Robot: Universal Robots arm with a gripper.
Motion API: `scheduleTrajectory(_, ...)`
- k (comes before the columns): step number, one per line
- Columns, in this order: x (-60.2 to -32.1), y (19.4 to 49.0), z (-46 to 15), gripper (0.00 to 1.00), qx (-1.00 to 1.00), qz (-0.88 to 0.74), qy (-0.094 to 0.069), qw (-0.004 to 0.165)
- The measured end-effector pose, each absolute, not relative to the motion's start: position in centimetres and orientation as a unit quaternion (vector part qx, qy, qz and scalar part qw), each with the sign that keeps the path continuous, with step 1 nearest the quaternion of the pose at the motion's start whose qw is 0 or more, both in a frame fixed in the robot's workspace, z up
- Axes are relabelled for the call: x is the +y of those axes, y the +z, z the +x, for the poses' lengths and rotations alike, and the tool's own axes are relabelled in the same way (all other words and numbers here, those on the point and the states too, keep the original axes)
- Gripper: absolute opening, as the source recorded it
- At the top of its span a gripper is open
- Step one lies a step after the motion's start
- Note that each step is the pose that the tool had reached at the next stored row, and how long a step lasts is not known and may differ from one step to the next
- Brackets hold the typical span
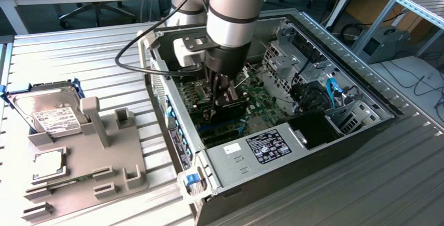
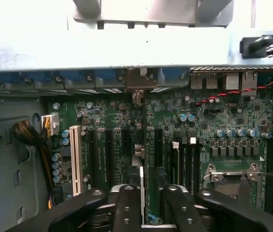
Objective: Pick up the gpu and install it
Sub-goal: 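Insert the gpu into the slot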
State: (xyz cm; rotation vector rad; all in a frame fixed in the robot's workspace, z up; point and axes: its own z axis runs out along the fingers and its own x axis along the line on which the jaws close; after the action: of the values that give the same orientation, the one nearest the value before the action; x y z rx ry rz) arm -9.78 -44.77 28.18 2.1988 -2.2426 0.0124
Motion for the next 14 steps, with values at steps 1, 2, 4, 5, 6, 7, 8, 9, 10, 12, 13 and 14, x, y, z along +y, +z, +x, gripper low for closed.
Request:
scheduleTrajectory(1, -44.8, 28.2, -9.3, 0.13, -0.714, 0.700, 0.003, 0.002)
scheduleTrajectory(2, -44.8, 28.2, -8.8, 0.13, -0.714, 0.700, 0.002, 0.004)
scheduleTrajectory(4, -44.8, 28.2, -7.9, 0.11, -0.714, 0.700, -0.001, 0.007)
scheduleTrajectory(5, -44.8, 28.2, -7.4, 0.11, -0.714, 0.700, -0.003, 0.008)
scheduleTrajectory(6, -44.8, 28.2, -7.0, 0.11, -0.714, 0.700, -0.004, 0.010)
scheduleTrajectory(7, -44.8, 28.2, -6.7, 0.11, -0.714, 0.700, -0.005, 0.011)
scheduleTrajectory(8, -44.8, 28.2, -6.5, 0.11, -0.714, 0.700, -0.005, 0.012)
scheduleTrajectory(9, -44.8, 28.2, -6.4, 0.11, -0.714, 0.700, -0.006, 0.012)
scheduleTrajectory(10, -44.8, 28.2, -6.4, 0.11, -0.714, 0.700, -0.005, 0.013)
scheduleTrajectory(12, -44.7, 28.2, -6.4, 0.11, -0.714, 0.700, -0.006, 0.013)
scheduleTrajectory(13, -44.7, 28.2, -6.4, 0.11, -0.714, 0.700, -0.005, 0.013)
scheduleTrajectory(14, -44.7, 28.2, -6.4, 0.11, -0.714, 0.700, -0.005, 0.013)
